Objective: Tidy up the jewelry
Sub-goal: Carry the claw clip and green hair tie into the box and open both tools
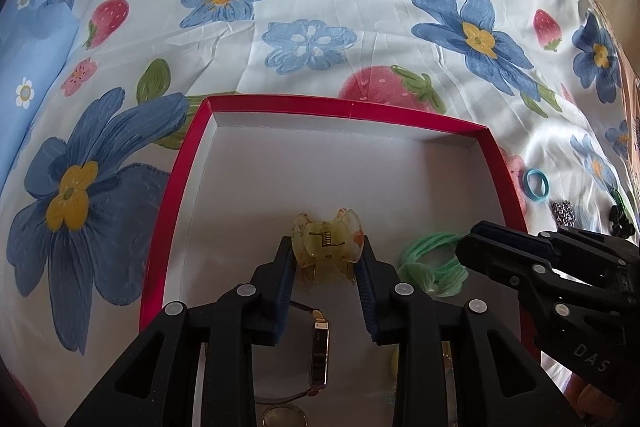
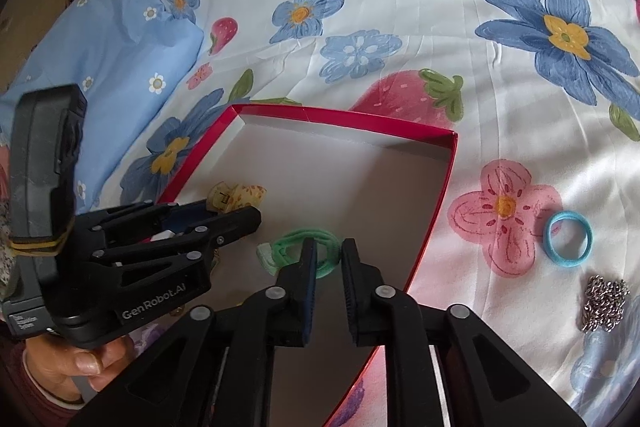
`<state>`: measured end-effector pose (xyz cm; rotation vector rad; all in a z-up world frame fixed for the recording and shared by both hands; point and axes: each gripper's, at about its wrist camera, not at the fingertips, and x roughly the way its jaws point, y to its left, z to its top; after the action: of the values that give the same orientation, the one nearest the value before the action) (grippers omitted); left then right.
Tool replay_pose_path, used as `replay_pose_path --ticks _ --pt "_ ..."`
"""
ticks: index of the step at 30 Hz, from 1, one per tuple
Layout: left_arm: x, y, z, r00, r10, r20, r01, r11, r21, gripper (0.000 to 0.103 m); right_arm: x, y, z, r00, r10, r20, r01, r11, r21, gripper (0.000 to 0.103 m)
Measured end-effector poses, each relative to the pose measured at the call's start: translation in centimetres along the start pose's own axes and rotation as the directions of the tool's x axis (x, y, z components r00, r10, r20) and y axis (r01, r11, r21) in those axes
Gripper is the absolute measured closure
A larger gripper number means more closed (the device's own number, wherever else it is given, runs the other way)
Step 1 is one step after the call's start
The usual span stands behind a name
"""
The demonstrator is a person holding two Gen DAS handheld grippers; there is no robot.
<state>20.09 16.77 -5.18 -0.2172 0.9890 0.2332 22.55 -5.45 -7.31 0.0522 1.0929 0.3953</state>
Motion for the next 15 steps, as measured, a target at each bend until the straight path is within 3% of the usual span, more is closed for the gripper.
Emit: replay_pose_path --ticks 15 --pt "-3.7 -0.4 -1.0 0.998 0.009 0.061 -0.008 1.000 -0.025 0.047 -4.9 -0.6 -0.8 0.996 0.023 0.087 -0.026 0.999 0.043 0.068"
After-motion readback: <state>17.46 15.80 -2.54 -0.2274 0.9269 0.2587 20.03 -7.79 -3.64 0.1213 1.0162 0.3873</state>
